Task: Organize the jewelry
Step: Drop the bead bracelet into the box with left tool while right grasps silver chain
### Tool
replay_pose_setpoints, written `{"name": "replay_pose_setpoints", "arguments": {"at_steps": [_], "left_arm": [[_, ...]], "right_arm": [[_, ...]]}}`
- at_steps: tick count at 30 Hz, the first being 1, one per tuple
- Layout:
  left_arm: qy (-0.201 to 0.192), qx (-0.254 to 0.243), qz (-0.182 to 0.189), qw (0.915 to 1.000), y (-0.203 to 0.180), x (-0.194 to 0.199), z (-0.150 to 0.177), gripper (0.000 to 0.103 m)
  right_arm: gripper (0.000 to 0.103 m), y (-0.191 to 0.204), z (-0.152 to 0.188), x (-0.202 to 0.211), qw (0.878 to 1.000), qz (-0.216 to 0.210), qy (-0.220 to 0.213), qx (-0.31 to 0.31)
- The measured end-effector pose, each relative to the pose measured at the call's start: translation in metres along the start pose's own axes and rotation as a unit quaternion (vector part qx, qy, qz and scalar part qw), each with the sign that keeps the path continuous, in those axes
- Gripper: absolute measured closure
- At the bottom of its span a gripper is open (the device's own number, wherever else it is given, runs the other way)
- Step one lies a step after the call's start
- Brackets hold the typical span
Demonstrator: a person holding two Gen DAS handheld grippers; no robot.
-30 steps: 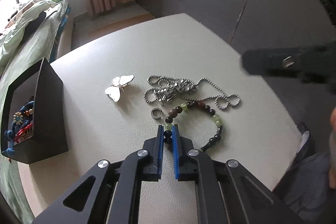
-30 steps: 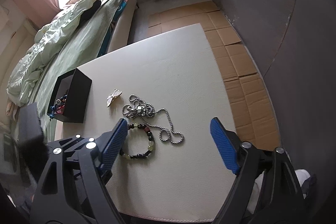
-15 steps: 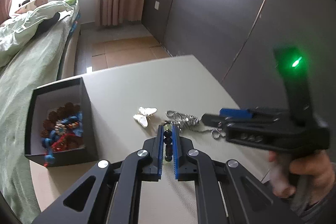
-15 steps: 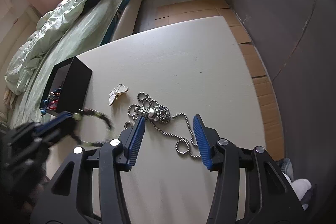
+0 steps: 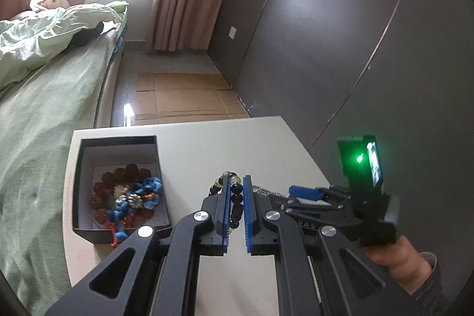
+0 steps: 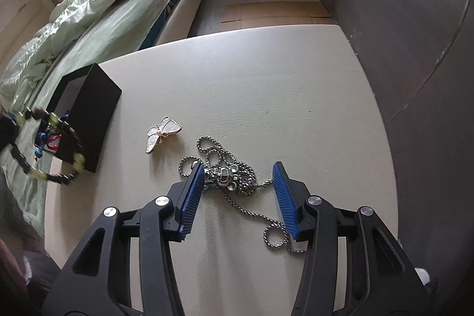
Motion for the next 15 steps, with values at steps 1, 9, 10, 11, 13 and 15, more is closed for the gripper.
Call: {"name": "replay_pose_setpoints", "arguments": {"at_steps": [1,9,10,11,13,15], "left_arm": [[-0.003,0.003,0.002,1.0000,0.001,0.003,-0.001,0.097],[-0.029,0.037,0.009,0.9988,0.020,0.023,-0.016,0.097],[-0.032,0.040,0.008,0.9987,0.023,0.024,-0.017,0.097],[-0.035,0.043,0.006,0.9985,0.026,0.026,-0.019,0.097],[-0.041,0.052,0.003,0.9978,0.032,0.030,-0.022,0.097],[-0.046,0.062,0.000,0.9970,0.041,0.035,-0.026,0.097]], "right_arm": [[0.054,0.003,-0.001,-0.001,1.000,0.002,0.000,0.004],[0.077,0.019,-0.001,-0.007,0.999,0.001,0.012,0.033],[0.078,0.021,0.000,-0.007,0.999,0.002,0.013,0.035],[0.082,0.021,0.000,-0.006,0.999,0.001,0.014,0.034],[0.097,0.023,-0.001,-0.001,0.999,-0.006,0.010,0.030],[0.099,0.025,-0.003,0.008,1.000,-0.007,0.000,0.028]]}}
Point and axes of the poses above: each gripper's, at about its wrist camera, not at the fingertips, and x roughly against the way its jaws point, y to its left, z to its underside, the point moved 1 cm from there along -x, roughly the way its jaws point, and after that the axes turned 10 degrees about x, right-handed, at the moved point
